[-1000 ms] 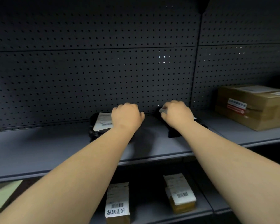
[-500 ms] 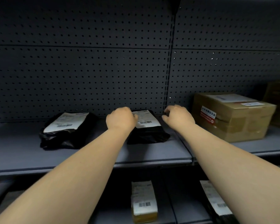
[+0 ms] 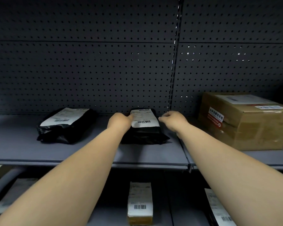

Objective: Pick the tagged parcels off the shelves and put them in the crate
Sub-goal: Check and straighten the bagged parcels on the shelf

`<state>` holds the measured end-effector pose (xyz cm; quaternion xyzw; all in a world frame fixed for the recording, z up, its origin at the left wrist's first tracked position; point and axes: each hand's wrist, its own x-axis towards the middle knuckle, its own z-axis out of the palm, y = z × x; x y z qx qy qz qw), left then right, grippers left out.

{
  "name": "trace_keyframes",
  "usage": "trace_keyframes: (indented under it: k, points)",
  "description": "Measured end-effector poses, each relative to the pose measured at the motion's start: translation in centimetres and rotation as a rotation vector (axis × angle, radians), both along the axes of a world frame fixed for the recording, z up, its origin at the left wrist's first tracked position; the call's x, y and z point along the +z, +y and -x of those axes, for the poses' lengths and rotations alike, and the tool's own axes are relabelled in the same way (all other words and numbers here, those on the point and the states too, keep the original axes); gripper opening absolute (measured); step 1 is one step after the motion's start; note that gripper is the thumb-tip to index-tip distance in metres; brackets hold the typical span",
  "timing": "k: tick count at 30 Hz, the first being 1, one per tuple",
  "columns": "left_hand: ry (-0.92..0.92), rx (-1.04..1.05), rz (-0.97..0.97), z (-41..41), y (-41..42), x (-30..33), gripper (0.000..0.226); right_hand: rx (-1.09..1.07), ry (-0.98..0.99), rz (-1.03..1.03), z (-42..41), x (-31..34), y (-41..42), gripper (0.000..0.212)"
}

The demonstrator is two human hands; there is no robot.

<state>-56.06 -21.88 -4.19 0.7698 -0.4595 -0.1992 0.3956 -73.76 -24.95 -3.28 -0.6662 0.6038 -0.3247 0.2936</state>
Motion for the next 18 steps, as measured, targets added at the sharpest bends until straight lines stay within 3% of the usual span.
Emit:
trace_keyframes:
  k: [5,8,11,18]
  points:
    - [0.280,0.010,0.028,-0.3,-1.0,-0.7,0.043,-0.024,-0.283,-0.208,-1.3,-0.3,-0.7,0.031]
    - [0.380,-0.004,0.013,-0.5,-1.5,-0.8,0.048,-0.055,-0.441,-0.301,-1.7,-0.4,-0.9,0.012]
    - [0.459,-0.025,-0.003,-0.5,-2.0,-0.8,0.053,-0.063,-0.566,-0.349,-1.9,-0.8,-1.4,0.017]
    - [0.601,-0.034,-0.027,-0.5,-2.1,-1.0,0.045,-0.043,-0.643,-0.448,-2.2,-0.9,-1.4,0.018]
